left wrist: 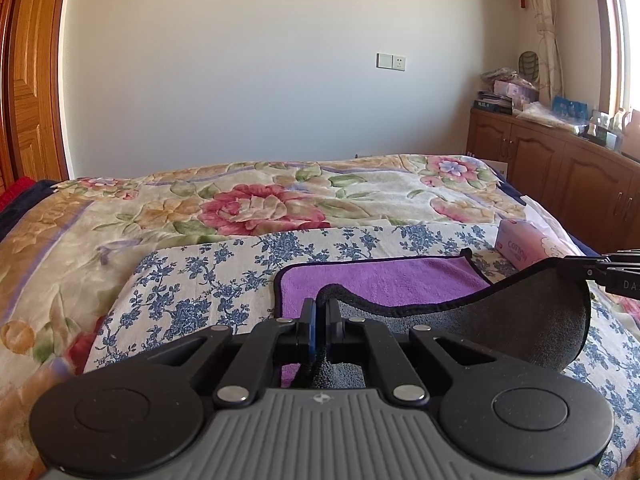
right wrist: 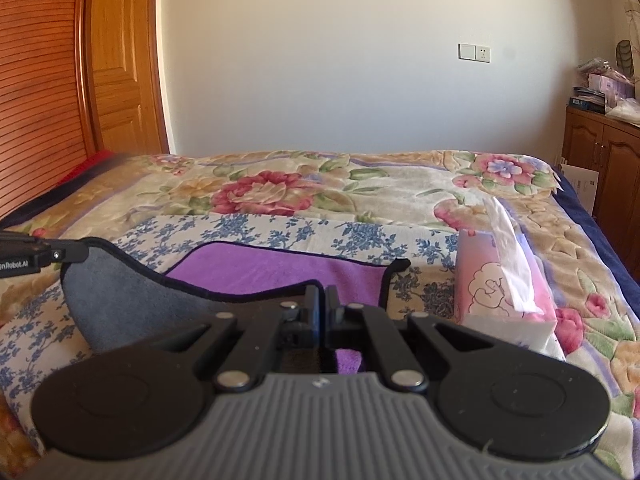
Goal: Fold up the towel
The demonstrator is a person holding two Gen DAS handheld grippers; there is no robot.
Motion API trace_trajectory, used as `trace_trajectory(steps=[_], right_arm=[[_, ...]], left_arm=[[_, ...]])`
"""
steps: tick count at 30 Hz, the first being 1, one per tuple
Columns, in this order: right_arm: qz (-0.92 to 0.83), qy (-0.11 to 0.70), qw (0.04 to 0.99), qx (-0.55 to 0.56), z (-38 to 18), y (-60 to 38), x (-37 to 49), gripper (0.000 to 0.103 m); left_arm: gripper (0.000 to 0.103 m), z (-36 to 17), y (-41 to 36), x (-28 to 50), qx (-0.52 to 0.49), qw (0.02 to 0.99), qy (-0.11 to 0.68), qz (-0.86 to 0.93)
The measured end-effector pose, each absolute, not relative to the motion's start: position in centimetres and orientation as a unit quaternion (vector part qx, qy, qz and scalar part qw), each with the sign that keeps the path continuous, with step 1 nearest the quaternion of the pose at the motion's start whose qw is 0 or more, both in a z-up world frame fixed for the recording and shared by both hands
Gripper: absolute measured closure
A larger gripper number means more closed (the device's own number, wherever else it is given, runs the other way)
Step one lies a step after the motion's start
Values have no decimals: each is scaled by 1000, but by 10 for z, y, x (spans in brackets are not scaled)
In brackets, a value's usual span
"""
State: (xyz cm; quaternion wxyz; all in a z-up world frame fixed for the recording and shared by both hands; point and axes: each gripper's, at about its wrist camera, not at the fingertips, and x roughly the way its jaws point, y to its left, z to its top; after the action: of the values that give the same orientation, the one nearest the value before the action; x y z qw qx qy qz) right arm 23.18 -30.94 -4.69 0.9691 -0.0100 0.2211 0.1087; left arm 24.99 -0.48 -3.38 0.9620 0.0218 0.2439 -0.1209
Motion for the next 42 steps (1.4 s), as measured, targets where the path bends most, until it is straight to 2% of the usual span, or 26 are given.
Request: trace_trajectory(steps=[42], right_arm=[[115,180,975,-54,-50,-319,301,100]], left_arm=[[98,-30,-32,330,68,962,228,-134]])
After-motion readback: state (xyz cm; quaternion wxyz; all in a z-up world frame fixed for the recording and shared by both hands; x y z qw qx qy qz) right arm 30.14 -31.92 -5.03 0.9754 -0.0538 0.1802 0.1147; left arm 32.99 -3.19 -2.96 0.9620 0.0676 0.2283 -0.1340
